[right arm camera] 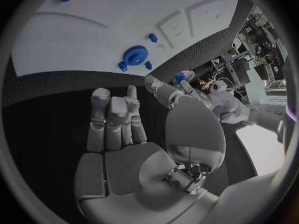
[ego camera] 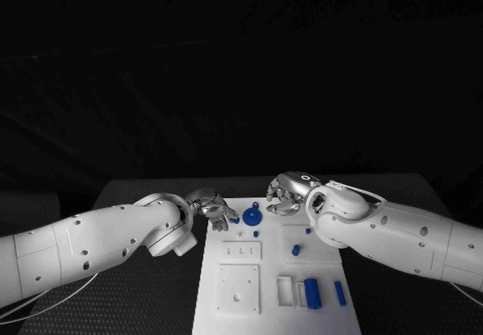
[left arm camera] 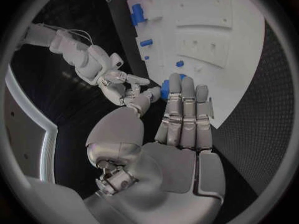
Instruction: Assemble the parts on the task board
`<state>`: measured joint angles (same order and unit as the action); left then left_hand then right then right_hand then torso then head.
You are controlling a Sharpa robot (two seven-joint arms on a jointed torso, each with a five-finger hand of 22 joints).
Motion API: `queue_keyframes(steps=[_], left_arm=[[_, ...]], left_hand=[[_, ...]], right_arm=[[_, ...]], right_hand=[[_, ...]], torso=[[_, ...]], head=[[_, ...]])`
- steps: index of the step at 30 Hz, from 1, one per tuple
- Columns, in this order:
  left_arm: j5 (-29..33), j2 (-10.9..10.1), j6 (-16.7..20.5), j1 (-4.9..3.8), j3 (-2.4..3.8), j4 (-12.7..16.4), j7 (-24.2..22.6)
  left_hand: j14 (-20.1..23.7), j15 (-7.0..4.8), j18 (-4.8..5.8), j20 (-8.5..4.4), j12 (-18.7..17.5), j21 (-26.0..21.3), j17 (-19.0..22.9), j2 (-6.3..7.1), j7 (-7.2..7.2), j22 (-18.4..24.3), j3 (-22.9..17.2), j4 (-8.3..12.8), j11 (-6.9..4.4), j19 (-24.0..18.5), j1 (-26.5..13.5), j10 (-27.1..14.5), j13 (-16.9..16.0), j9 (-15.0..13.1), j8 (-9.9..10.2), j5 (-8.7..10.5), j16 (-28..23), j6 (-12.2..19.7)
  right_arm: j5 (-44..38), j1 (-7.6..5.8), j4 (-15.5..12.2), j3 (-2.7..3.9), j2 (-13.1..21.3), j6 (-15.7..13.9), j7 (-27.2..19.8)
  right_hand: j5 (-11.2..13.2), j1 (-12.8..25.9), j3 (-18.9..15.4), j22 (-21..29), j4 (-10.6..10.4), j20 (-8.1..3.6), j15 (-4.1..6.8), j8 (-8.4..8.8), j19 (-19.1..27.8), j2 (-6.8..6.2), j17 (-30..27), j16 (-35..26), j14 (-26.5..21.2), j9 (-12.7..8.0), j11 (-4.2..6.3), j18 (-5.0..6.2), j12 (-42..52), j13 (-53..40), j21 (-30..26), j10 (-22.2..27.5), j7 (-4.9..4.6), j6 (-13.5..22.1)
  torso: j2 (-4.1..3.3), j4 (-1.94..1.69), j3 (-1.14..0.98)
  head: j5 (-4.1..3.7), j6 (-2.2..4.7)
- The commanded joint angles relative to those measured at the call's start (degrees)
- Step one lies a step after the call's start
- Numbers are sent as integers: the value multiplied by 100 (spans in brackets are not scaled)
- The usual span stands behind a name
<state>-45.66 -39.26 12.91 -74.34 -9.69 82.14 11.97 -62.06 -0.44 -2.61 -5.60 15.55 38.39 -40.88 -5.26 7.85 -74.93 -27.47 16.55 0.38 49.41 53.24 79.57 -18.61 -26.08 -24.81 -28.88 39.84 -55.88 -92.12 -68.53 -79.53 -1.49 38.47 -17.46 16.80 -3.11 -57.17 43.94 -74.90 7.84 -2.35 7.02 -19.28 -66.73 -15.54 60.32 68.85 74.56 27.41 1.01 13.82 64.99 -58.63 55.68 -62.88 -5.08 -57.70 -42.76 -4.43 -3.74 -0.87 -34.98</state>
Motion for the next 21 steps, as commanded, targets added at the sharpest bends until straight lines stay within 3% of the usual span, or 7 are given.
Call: queue_keyframes(steps=[1,3,8,9,12,14,21], left_arm=[[-1172,-10,567,-8,-86,110,213],[-1496,-4,662,-8,-148,158,311],[-2072,23,838,4,-393,283,583],[-2112,34,868,7,-411,285,614],[-2238,63,1097,70,-415,297,679],[-2260,68,1159,118,-415,330,718],[-2236,109,1204,187,-415,376,739]], left_hand=[[-89,-18,-81,-54,63,76,-1,108,-334,-114,-17,4,-53,43,3,48,-44,-74,-17,-217,56,-410],[-116,-33,-82,-69,85,111,1,145,-345,-111,-19,2,-66,62,5,70,-66,-92,-13,-310,78,-440],[-322,-161,-98,-180,291,356,-96,292,-419,-124,10,-4,-188,224,9,274,-275,-174,-17,-723,290,-631],[-347,-179,-98,-197,325,400,-116,306,-429,-127,17,-3,-204,242,5,295,-312,-186,-15,-761,328,-657],[-507,-347,-113,-334,582,752,-341,345,-484,-141,70,5,-291,380,-13,364,-564,-254,15,-921,750,-780],[-525,-478,-90,-441,936,1016,-550,383,-525,-137,72,-2,-367,439,-60,363,-872,-331,52,-1050,1200,-881],[-731,-838,-139,-694,2050,1682,-928,405,-634,-151,88,15,-510,724,-52,468,-1737,-462,148,-1153,2214,-982]], right_arm=[[109,-23,101,91,42,-263,-41],[164,-46,146,124,74,-321,-63],[256,-126,283,172,118,-389,-93],[258,-134,300,176,123,-400,-98],[278,-170,341,193,136,-392,-97],[308,-186,355,202,142,-394,-102],[343,-208,381,213,136,-399,-103]], right_hand=[[3,-49,26,4,-29,-25,-11,24,-11,-39,-8,-26,-35,1,-18,118,-27,13,-28,-4,-48,-33],[-4,-61,43,4,-39,-25,-11,25,-12,-45,-9,-29,-34,1,-17,118,-29,18,-31,-7,-47,-35],[-51,-98,99,5,-67,-23,-9,31,-17,-52,-14,-37,-30,1,-16,118,-32,35,-41,-16,-46,-41],[-58,-101,104,5,-69,-23,-9,31,-17,-53,-14,-37,-29,1,-16,118,-33,36,-41,-17,-46,-42],[-99,-118,126,4,-75,-23,-8,35,-19,-60,-16,-41,-28,1,-15,118,-34,44,-45,-20,-46,-44],[-122,-124,133,2,-78,-22,-8,36,-20,-66,-17,-43,-26,2,-15,118,-34,49,-46,-21,-46,-45],[-216,-142,148,-3,-77,-19,-8,43,-22,-73,-18,-47,-24,3,-16,118,-33,61,-50,-24,-46,-46]], torso=[[13,-6,-7],[15,-7,-7],[29,-16,-11],[35,-17,-11],[42,-18,-7],[56,-23,-11],[76,-34,-17]], head=[[15,-26],[19,-39],[18,-83],[17,-90],[21,-109],[21,-132],[3,-196]])
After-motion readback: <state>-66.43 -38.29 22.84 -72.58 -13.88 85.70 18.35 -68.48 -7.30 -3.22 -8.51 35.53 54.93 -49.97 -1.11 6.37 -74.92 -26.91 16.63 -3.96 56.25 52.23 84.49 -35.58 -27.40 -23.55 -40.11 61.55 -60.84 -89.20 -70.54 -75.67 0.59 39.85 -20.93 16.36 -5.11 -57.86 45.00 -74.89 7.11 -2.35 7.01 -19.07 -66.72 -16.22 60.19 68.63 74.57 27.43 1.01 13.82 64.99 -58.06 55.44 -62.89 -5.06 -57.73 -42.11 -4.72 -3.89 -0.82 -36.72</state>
